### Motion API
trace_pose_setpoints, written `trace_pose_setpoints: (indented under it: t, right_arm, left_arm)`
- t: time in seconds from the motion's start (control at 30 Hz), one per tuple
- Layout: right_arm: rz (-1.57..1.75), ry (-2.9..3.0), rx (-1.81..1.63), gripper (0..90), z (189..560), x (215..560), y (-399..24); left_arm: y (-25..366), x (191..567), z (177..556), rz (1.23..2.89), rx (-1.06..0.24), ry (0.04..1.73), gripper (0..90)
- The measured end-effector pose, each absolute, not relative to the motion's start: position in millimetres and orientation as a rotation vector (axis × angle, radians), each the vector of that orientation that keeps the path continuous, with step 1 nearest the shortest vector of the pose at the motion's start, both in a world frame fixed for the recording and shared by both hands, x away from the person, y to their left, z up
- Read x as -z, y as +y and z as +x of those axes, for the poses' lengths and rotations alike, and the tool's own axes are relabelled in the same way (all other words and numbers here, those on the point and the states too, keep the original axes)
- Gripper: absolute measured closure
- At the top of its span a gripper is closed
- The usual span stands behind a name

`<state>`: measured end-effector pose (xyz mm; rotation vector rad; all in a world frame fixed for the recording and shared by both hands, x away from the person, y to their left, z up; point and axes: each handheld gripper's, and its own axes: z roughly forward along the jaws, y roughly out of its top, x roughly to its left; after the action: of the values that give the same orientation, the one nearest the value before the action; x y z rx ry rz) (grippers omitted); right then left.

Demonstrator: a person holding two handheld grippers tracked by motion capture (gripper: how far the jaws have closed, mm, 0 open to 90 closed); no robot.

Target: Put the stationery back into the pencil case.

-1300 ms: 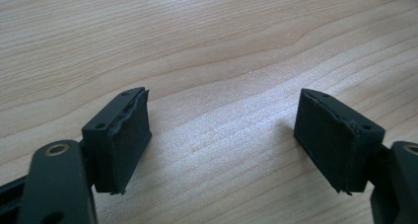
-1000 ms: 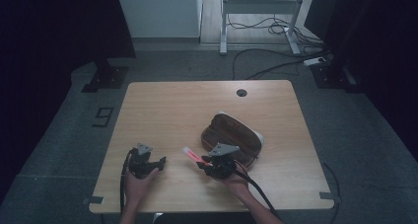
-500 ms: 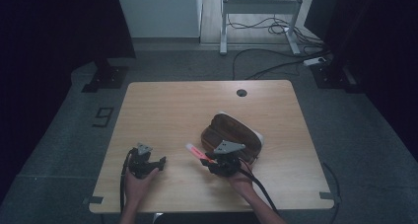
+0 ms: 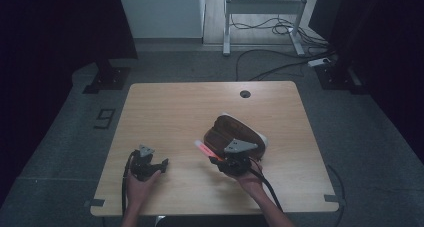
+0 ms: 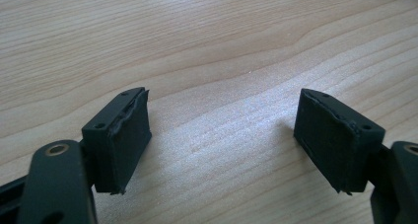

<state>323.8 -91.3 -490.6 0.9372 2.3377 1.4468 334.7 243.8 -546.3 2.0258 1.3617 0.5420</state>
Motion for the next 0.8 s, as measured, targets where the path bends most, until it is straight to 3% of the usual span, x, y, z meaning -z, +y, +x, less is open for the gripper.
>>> trace_pose_setpoints:
  t: [0.8]
  right_arm:
    - [0.961, 2.262, -1.447, 65.7, 330, 477, -118]
  left_arm:
    - [244, 546, 335, 2.027, -0.541, 1.362, 21.4]
